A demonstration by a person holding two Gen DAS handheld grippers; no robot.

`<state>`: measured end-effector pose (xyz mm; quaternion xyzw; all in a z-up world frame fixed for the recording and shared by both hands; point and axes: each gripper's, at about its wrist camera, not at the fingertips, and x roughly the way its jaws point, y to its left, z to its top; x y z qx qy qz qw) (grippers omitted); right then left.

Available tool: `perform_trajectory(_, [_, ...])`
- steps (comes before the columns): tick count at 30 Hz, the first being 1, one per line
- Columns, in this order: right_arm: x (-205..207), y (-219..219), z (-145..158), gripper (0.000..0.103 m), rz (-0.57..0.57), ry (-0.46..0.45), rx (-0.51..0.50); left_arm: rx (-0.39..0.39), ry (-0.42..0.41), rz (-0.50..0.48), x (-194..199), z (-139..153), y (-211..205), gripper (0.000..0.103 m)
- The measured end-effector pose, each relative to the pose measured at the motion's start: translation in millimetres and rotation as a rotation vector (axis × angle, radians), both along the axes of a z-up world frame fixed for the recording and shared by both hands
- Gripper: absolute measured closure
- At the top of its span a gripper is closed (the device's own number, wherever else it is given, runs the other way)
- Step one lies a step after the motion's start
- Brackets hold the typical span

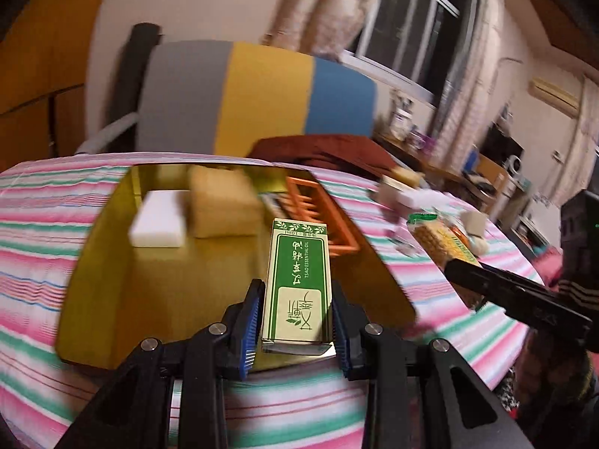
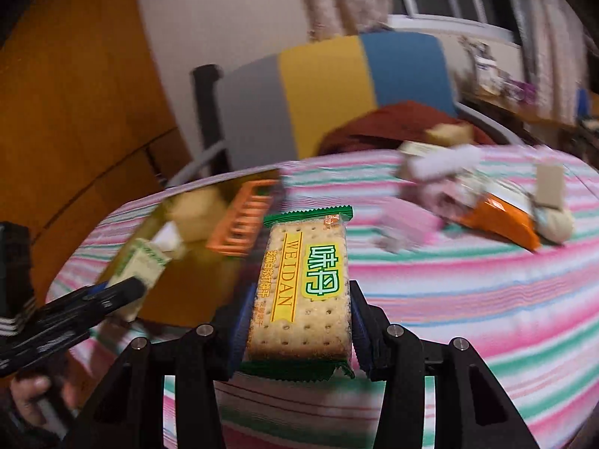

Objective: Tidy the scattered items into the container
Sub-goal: 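Carry the green tea box and WEIDAN pack over the gold tin and lower them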

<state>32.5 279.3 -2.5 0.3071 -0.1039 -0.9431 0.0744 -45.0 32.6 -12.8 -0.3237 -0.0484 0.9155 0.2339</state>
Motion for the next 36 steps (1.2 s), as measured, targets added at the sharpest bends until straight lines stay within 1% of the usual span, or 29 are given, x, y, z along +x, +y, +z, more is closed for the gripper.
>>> perform_trajectory(4, [-15.3,-40.4,5.4,0.055,0.052,0.003,0.005,-0.015,0.001,0.065,-11.1,-3.8,-15.7,0.07])
perform_trajectory(6, [-20.5,-56.1,3.3,0.055,0.074,-0.005,0.006,-0.014,-0.008,0.085,-17.6,-7.7,-21.5,0.07])
perform_trajectory(9, [-29.4,-78.8,-1.3,0.055,0.109,-0.011,0.036,-0.003,-0.02,0.106,-23.3,-13.7,-30.4,0.07])
perform_trajectory(13, [-37.3,-96.8,-9.5,0.055,0.162,-0.016,0.077,-0.005,-0.033,0.121,-27.9,-20.9,-35.9,0.07])
perform_trajectory(19, [-59.1,-105.8,-26.6,0.055,0.222,-0.054,0.128,-0.013,-0.06,0.13,-34.0,-29.2,-35.1,0.07])
perform_trajectory(22, [-65.0,-106.6,-35.1,0.055,0.221,-0.075,0.17,-0.026,-0.065,0.122,-32.9,-31.8,-31.7,0.07])
perform_trajectory(25, [-66.6,-102.8,-37.3,0.054,0.222,-0.075,0.156,-0.043,-0.071,0.105,-30.5,-34.1,-26.0,0.068])
perform_trajectory(29, [-64.6,-98.8,-34.1,0.053,0.213,-0.071,0.148,-0.036,-0.067,0.056,-25.1,-34.0,-17.7,0.061])
perform_trajectory(36, [-53.9,-87.1,-28.0,0.053,0.176,-0.039,0.116,0.012,-0.088,-0.046,-21.6,-30.9,0.7,0.061])
